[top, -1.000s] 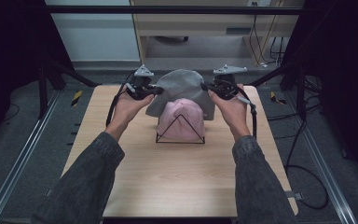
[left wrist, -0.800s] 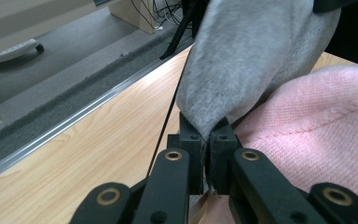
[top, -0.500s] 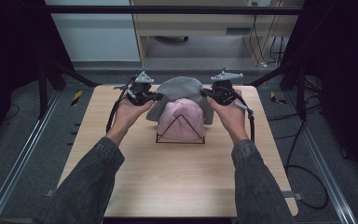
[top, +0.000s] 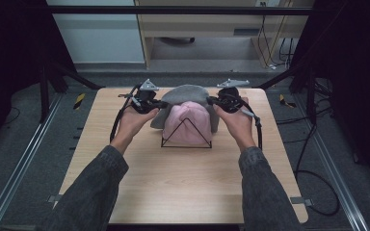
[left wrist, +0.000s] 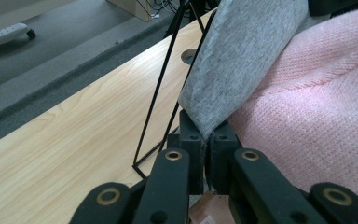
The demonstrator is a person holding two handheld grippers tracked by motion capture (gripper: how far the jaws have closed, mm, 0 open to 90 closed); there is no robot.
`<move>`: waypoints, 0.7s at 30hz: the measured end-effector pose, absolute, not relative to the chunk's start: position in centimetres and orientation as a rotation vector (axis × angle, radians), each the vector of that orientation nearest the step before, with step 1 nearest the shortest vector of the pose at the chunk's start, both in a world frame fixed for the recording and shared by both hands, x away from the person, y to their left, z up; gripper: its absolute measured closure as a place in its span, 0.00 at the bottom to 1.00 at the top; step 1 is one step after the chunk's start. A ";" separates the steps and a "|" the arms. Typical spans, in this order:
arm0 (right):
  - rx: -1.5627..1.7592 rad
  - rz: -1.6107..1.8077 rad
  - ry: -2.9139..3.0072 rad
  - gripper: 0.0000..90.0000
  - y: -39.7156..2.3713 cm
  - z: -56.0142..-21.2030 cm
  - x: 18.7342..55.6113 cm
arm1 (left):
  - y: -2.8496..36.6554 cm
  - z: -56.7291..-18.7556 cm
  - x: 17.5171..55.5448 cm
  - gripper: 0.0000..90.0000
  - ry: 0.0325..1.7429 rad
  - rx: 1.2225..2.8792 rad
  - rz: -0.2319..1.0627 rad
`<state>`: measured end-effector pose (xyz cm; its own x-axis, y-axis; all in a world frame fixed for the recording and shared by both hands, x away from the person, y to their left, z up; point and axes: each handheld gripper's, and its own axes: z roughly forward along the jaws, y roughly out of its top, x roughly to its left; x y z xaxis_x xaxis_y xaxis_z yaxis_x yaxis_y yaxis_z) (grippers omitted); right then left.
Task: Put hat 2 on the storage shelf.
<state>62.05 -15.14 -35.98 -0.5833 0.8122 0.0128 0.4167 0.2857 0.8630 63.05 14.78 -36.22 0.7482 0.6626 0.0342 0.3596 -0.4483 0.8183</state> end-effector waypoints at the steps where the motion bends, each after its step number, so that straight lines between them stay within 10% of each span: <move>1: 1.112 1.225 2.133 0.97 -15.1 -36.1 62.1 | 14.8 -36.2 63.0 0.97 0.768 2.080 0.444; 21: 1.144 1.212 2.121 0.87 -15.3 -36.3 61.5 | 14.8 -37.3 62.5 0.86 0.801 2.080 0.439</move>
